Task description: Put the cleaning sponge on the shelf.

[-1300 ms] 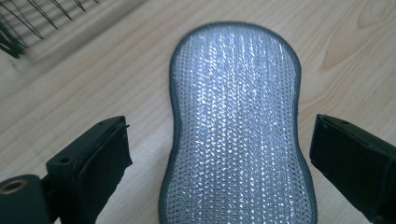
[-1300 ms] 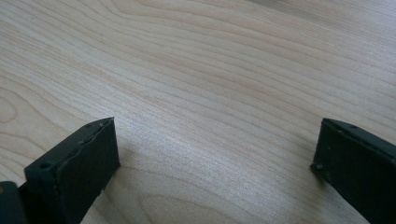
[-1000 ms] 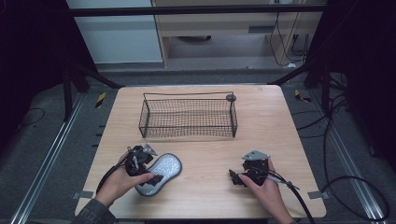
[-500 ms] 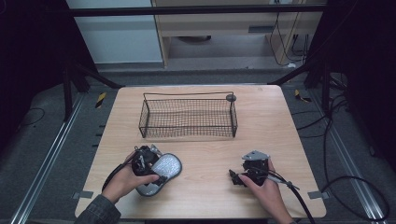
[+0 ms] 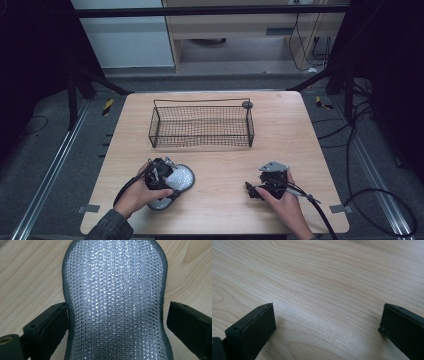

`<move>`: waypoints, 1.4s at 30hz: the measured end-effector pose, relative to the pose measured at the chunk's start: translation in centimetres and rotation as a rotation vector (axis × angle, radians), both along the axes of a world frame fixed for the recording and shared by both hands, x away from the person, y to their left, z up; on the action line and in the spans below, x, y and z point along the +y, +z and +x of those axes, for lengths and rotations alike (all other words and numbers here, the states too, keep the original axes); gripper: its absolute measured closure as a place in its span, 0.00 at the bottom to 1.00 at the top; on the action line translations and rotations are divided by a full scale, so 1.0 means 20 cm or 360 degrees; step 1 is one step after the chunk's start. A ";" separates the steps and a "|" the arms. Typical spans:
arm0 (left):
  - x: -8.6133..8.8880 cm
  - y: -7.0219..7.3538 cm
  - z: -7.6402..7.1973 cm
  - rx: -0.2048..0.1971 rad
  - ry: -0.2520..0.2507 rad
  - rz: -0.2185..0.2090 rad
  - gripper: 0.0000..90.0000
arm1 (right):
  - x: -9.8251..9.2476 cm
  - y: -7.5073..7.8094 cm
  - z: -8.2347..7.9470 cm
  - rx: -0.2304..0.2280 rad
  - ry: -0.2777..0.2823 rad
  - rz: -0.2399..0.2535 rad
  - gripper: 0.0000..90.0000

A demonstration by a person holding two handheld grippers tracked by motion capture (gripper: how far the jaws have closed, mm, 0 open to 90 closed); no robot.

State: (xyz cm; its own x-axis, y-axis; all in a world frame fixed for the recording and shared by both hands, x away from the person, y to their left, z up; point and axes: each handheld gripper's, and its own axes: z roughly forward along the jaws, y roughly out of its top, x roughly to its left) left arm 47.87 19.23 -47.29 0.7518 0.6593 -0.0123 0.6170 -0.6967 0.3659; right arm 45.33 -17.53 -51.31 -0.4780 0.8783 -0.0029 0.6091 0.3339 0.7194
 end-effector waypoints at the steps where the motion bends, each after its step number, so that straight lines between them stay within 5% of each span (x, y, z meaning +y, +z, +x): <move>1: 0.00 0.00 0.00 0.0003 -0.0003 0.0002 0.02 | 0.00 0.00 0.00 0.0000 0.0000 0.0000 0.00; 23: 0.00 -0.03 0.02 0.0014 -0.0013 0.0015 0.08 | 0.00 0.00 0.00 -0.0003 0.0010 -0.0002 0.00; 42: 0.01 0.05 0.00 -0.0106 -0.0081 0.0019 0.15 | 0.00 0.00 0.00 -0.0006 0.0011 0.0000 0.00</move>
